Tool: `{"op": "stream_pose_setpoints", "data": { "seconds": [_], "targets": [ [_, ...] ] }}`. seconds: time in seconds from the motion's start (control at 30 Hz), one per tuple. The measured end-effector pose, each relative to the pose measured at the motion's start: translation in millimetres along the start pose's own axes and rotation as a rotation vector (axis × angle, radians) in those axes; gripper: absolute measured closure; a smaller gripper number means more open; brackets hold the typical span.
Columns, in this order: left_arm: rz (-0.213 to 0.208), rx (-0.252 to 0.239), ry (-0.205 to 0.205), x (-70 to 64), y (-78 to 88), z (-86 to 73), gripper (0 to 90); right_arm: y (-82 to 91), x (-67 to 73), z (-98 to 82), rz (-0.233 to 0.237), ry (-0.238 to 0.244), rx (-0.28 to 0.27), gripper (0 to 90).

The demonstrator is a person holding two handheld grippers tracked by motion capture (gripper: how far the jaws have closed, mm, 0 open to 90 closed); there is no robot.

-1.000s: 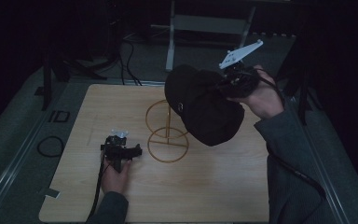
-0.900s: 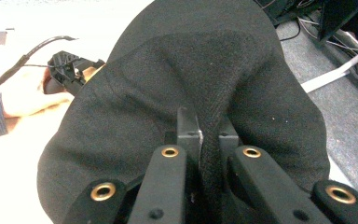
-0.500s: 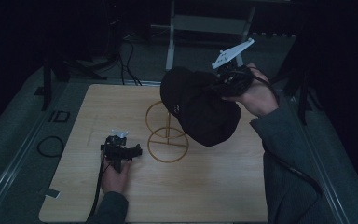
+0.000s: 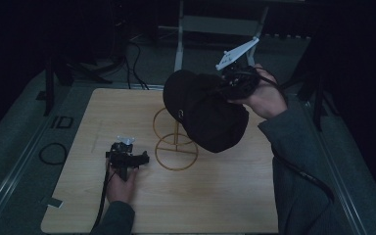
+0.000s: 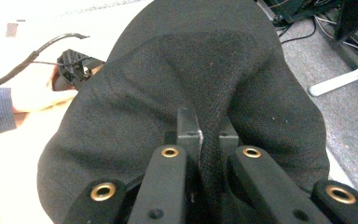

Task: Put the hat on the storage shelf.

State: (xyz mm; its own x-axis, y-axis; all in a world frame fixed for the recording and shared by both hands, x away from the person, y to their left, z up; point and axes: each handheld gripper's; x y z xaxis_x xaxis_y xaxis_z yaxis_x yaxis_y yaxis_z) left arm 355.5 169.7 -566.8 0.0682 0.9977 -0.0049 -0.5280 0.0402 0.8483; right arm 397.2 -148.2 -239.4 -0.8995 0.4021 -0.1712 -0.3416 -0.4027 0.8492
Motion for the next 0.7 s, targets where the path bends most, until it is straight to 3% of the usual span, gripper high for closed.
{"op": "stream_pose_setpoints", "data": {
  "seconds": [0.4,0.7],
  "targets": [
    [0.000,-0.001,0.001,-0.2,-0.1,0.0,0.7,-1.4,3.1,16.9,0.009,0.031,0.000,86.3],
    [0.000,-0.001,0.000,-0.1,-0.1,0.0,0.7,-2.5,9.7,40.7,0.017,0.060,0.001,86.3]
  ]
}}
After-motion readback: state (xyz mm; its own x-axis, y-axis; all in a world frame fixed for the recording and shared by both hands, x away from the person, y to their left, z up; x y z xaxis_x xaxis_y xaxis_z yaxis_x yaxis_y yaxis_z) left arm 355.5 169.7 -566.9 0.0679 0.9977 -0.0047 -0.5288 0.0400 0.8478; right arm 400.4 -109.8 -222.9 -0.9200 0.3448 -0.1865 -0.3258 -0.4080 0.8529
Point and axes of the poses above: each handheld gripper's, and its own axes: y roughly backward along the jaws, z roughly out of its top, x roughly to its left, and after that the axes turned 11 degrees about x, right-handed
